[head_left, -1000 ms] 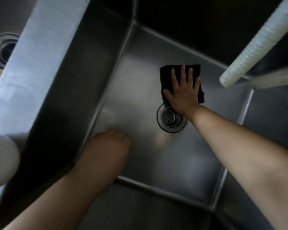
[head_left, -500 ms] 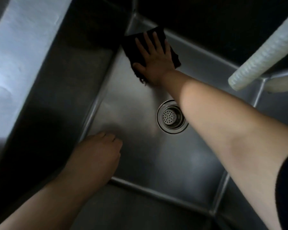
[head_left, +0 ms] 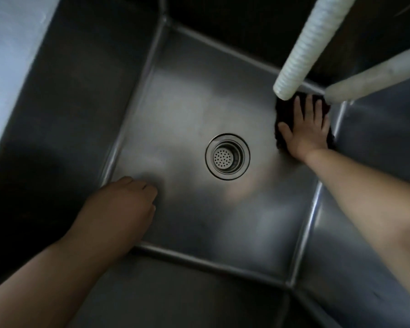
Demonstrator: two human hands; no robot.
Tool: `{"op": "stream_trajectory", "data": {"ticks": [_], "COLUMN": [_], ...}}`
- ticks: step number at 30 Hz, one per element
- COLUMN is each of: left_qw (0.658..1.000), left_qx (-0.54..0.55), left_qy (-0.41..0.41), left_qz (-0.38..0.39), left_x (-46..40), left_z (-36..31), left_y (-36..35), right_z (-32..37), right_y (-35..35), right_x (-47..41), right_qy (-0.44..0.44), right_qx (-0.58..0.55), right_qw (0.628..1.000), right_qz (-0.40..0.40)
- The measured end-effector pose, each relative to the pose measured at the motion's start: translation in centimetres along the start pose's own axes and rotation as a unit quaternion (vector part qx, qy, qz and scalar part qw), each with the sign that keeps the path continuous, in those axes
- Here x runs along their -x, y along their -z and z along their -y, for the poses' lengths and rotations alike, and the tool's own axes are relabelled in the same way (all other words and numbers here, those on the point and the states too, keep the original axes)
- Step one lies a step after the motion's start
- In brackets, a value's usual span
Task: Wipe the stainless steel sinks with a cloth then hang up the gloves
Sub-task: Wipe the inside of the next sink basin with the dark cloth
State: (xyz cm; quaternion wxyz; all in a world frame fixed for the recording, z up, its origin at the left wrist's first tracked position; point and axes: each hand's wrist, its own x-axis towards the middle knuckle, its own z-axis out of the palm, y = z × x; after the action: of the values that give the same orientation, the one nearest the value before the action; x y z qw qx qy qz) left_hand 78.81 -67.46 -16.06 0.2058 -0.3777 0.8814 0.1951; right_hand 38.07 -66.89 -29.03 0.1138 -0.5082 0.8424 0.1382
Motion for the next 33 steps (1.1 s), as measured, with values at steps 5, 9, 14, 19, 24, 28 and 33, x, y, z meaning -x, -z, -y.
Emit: {"op": "stream_trajectory", "data": {"ticks": [5,9,14,19,24,28,33], "left_qw": [1.0,0.999,0.998,0.996,0.995,0.994,0.994], "left_qx": [0.012,0.022,0.024,0.021,-0.01,-0.024,-0.009], "left_qy": [-0.005,0.005,0.008,0.032,0.074,0.089,0.098], "left_qz": [-0.026,-0.048,-0.052,-0.076,-0.062,-0.06,-0.048], "left_x": [0.0,0.2,0.3,0.4,0.3,0.3,0.3], "left_z": [0.0,-0.1,-0.2,0.1,0.2,0.2,0.6], "left_y": [0.3,0.3,0.3,0.1,-0.1,-0.1,-0.4], "right_z": [-0.8,1.4,5.0,9.9,15.9,19.8,20.6], "right_y": [-2.0,-3.3,-5.0,-4.6,-3.6,-3.1,-3.8], "right_x": [7.4,13.5,19.3,20.5,18.0,16.6,18.3], "right_qy": [-0.024,-0.035,0.026,0.123,0.205,0.233,0.345], "right_qx": [-0.016,0.016,0.03,0.007,0.021,0.015,0.025], "right_qw": [0.999,0.997,0.992,0.991,0.978,0.972,0.938], "right_qz": [0.015,0.07,0.117,0.061,0.032,0.025,0.025]}}
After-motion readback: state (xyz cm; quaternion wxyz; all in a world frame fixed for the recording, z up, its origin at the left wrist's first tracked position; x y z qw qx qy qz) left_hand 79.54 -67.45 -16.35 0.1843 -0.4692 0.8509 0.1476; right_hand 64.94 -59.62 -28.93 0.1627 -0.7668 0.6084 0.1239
